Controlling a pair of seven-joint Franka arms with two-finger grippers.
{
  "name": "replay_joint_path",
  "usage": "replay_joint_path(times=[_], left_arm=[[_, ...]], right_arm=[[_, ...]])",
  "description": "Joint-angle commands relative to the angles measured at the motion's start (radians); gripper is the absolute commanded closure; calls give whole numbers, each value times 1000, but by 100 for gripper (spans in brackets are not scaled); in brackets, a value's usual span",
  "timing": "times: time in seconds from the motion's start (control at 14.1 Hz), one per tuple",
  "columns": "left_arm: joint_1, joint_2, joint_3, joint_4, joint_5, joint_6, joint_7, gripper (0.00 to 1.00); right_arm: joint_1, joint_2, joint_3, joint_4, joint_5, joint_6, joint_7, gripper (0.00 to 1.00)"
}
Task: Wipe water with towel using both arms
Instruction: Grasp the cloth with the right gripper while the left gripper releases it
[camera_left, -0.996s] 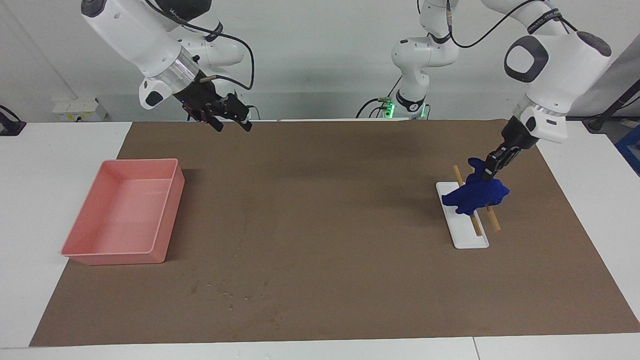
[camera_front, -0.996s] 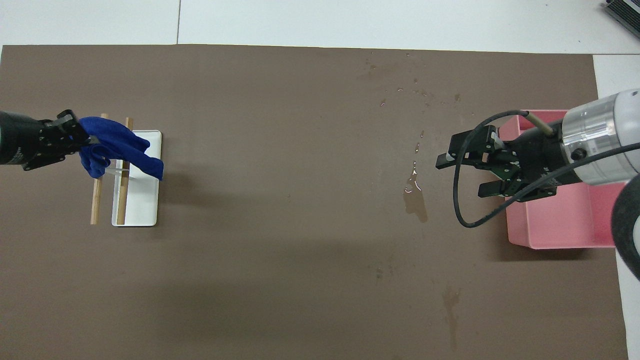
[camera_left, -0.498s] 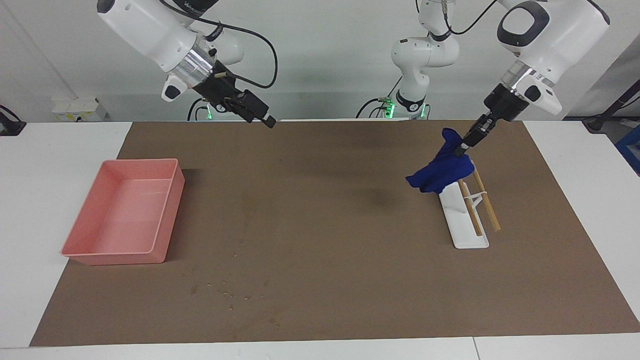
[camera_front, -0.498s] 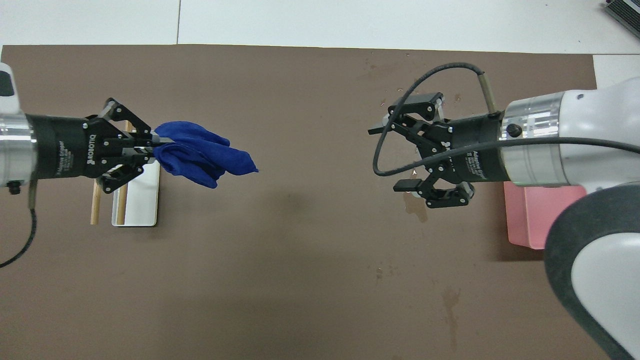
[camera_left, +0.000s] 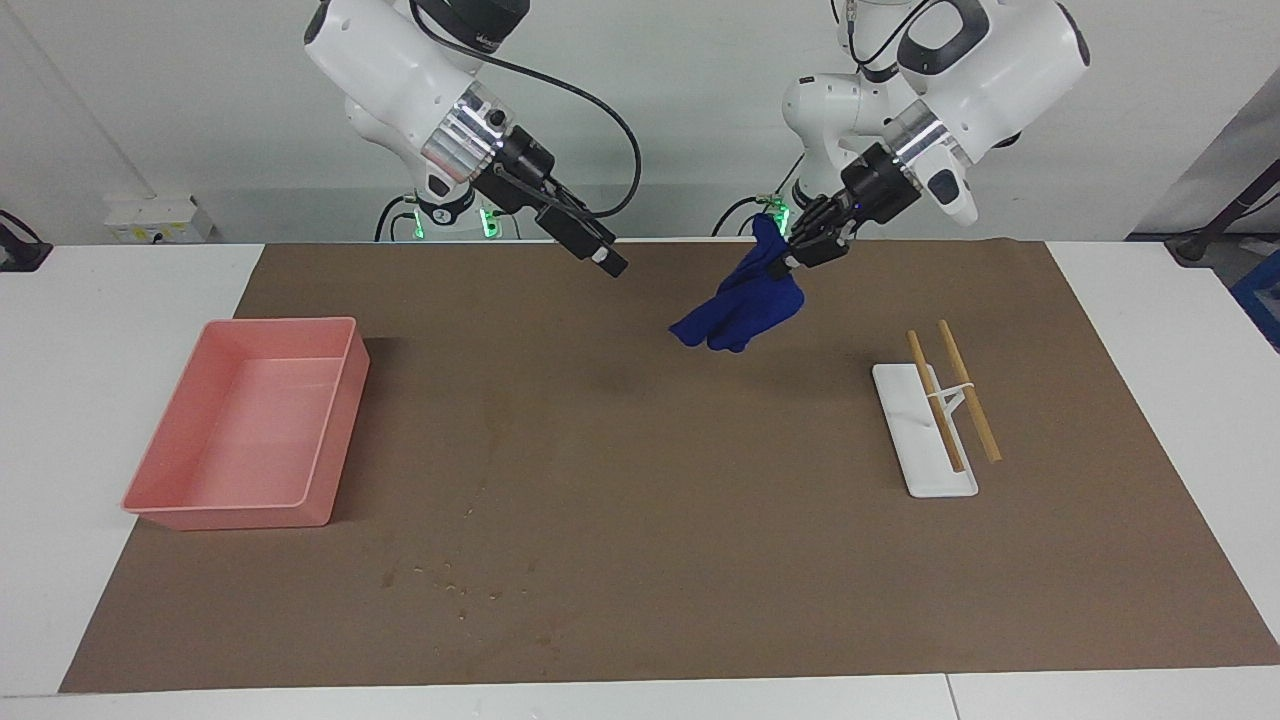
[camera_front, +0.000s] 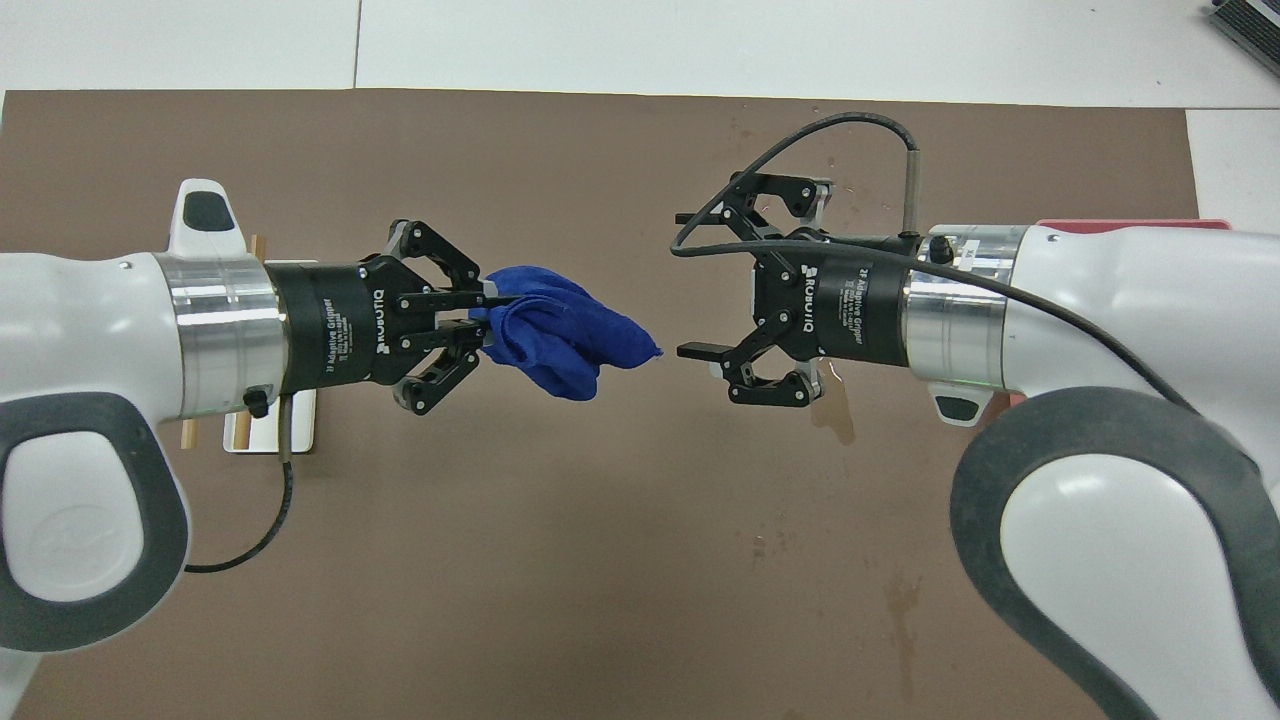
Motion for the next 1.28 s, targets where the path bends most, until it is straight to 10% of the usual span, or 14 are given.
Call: replay_joint_path(times=[0.0, 0.85, 0.92, 1.07, 1.21], left_arm=[[-81, -25, 12, -34, -28, 176, -56, 100], [-230, -74, -5, -24, -63, 295, -293, 100], [-230, -77, -5, -24, -63, 296, -296, 100], [-227, -79, -5, -24, -63, 295, -296, 100], [-228, -79, -5, -23, -63, 301, -296, 100]], right_arm=[[10, -15, 2, -63, 47, 19, 6, 0], [60, 1, 3, -84, 47, 98, -96, 0], [61, 1, 5, -86, 47, 98, -108, 14], [60, 1, 5, -84, 47, 95, -129, 83], [60, 1, 3, -83, 45, 83, -142, 100]])
